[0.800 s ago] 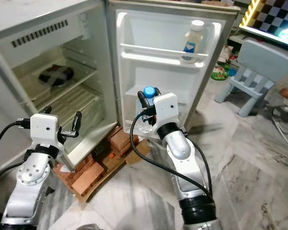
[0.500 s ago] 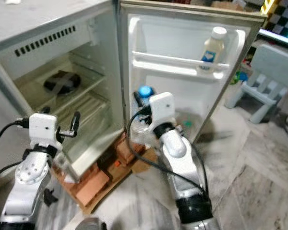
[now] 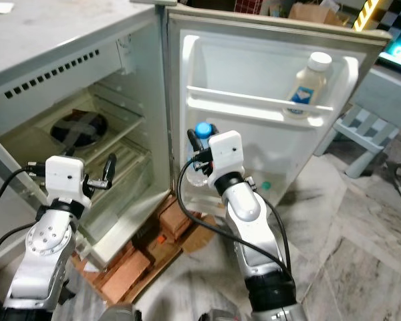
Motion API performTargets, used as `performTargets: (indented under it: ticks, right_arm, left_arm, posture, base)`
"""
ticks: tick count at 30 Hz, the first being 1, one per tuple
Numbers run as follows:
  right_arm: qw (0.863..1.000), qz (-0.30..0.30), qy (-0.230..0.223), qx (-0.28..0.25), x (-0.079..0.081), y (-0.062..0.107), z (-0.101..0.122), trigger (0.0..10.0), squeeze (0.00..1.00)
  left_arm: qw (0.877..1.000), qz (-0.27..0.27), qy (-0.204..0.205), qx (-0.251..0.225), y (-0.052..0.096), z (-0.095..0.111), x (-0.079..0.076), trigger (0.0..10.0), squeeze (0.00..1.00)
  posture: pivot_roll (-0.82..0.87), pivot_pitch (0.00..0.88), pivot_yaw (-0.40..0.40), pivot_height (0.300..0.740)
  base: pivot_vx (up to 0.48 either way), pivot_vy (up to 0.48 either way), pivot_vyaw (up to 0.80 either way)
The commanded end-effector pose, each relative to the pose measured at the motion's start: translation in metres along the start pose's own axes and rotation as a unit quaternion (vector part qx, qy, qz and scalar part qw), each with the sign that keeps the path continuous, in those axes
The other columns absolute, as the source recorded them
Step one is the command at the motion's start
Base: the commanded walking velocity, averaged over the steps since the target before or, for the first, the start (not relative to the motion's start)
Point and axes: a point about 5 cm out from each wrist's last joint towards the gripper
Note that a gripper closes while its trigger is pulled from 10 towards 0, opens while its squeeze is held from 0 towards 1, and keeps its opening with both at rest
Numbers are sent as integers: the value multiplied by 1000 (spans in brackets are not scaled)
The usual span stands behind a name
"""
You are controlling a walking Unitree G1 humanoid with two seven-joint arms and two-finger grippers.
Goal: Restocking fridge
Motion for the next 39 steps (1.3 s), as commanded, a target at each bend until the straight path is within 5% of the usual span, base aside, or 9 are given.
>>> performTargets:
  ticks: [1, 16, 39]
  right_arm:
    - [1000, -15, 9, -11, -9, 2, 4, 10000, 0]
    - [1000, -17, 7, -5, -10, 2, 2, 10000, 0]
    - [1000, -17, 14, -8, -10, -2, 3, 10000, 0]
  left_arm:
    - [1000, -6, -3, -4, 1, 2, -5, 10000, 0]
    - [1000, -5, -3, -7, 1, 1, -8, 10000, 0]
    - [1000, -22, -4, -12, -1, 2, -9, 10000, 0]
  posture:
    - [109, 32, -55, 740]
    - [104, 40, -60, 636]
    - [104, 31, -65, 636]
  base:
    - [0, 0, 0]
    - [0, 0, 0]
    - [74, 0, 0]
Point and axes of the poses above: a point about 5 cm out from each wrist's last joint towards the gripper, its own y axis pointing back from the gripper into the wrist, its own z axis along the axis of the wrist's last joint, x = y × z, and after that the axes turned 10 degrees about y, right-handed
